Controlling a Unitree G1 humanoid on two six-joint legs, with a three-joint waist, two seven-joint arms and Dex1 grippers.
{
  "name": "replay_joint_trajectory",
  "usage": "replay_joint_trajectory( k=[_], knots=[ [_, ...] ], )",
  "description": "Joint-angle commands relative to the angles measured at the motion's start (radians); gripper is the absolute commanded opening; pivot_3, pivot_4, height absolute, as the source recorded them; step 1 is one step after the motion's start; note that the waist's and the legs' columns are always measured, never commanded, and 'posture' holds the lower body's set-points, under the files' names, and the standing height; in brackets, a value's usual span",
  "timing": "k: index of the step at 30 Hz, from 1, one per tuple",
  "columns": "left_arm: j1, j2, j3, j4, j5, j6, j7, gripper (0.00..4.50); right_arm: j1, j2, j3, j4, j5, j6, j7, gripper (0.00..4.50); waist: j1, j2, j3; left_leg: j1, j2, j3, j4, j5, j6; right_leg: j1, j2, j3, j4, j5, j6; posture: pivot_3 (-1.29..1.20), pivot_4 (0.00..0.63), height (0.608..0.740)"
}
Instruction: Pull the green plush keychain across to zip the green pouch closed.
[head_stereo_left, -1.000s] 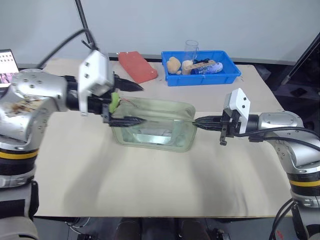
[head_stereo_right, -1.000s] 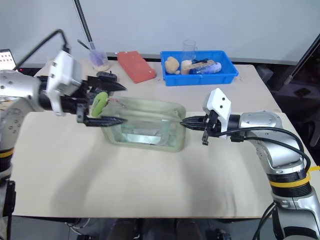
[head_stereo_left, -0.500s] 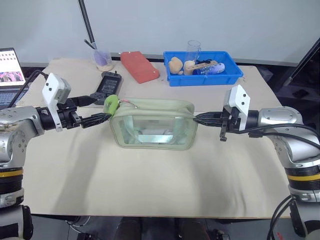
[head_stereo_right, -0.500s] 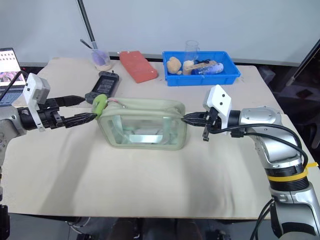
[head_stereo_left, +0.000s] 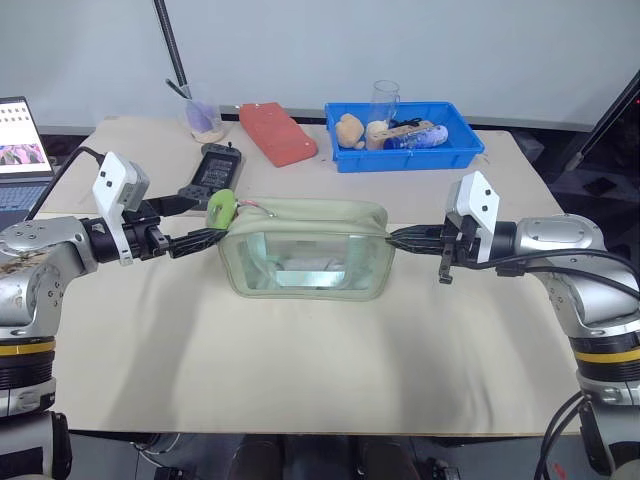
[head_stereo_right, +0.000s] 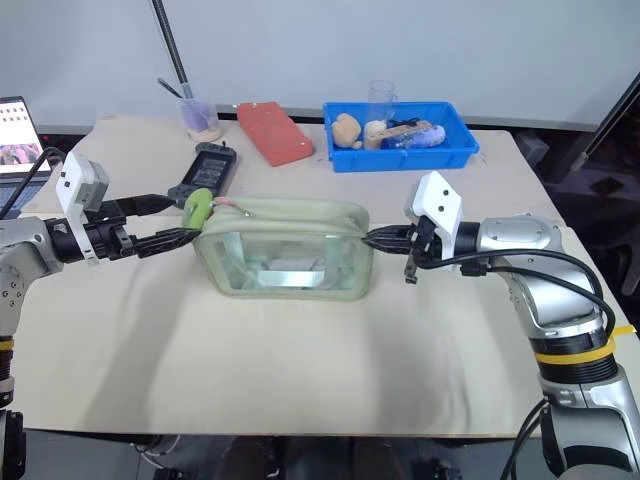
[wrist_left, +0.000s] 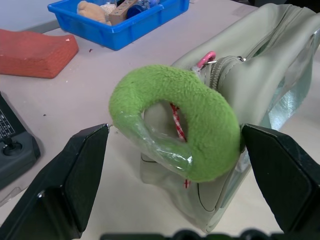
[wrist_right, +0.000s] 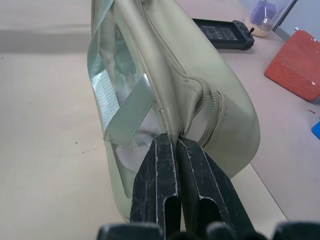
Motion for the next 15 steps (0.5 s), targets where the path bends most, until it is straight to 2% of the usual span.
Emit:
replay_joint_trajectory(
  k=[1,7,8,15],
  knots=[
    [-0.029,0.013,0.001,0.001,0.004,-0.019,-0.013,3.20,-0.005,-0.015,-0.034,-0.032,0.001,-0.004,-0.006,0.00,0.000,0.000,0.000,0.000,0.000,0.000,0.000,0.000,0.000,0.000,0.000,0.000,0.000,0.000,0.000,0.00,0.150,0.740],
    [-0.047,0.011,0.001,0.009,-0.003,-0.013,-0.024,0.21,-0.006,-0.016,-0.033,-0.030,0.000,-0.005,-0.008,0.00,0.000,0.000,0.000,0.000,0.000,0.000,0.000,0.000,0.000,0.000,0.000,0.000,0.000,0.000,0.000,0.00,0.150,0.740],
    [-0.048,0.012,0.002,0.008,-0.005,-0.011,-0.026,0.10,-0.007,-0.016,-0.033,-0.029,0.000,-0.005,-0.008,0.00,0.000,0.000,0.000,0.000,0.000,0.000,0.000,0.000,0.000,0.000,0.000,0.000,0.000,0.000,0.000,0.00,0.150,0.740],
    [-0.117,0.019,-0.004,-0.005,0.001,-0.021,-0.025,0.10,-0.010,-0.015,-0.032,-0.020,-0.004,-0.011,-0.007,0.00,0.001,0.000,0.000,0.000,0.000,0.000,0.000,0.000,0.000,0.000,0.000,0.000,0.000,0.000,0.000,0.00,0.150,0.740]
  ],
)
